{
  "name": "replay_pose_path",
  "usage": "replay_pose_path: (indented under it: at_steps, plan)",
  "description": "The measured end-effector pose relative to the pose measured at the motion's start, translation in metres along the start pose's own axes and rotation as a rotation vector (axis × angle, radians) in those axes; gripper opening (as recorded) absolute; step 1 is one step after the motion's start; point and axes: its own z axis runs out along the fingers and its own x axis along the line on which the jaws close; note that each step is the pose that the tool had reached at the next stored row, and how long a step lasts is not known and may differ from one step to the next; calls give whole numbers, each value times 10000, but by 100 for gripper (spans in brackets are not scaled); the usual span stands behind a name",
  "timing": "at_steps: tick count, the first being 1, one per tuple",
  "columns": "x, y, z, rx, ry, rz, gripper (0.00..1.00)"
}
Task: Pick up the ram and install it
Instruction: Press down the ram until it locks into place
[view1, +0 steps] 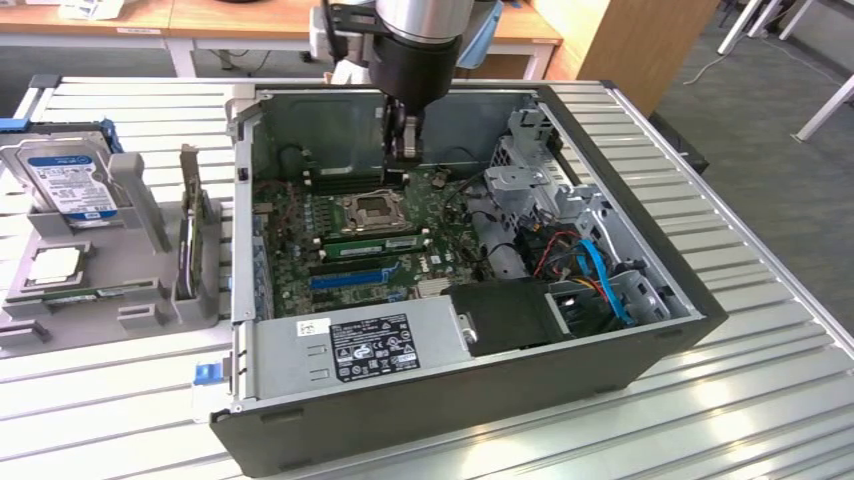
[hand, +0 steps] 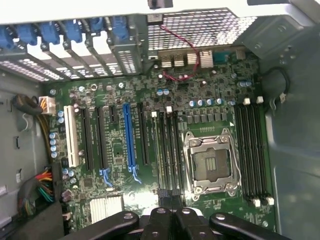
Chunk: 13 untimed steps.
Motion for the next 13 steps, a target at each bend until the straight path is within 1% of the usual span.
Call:
replay_pose_path:
  at_steps: [13]
  plan:
    - [0, 0, 0, 67, -75, 1817, 10]
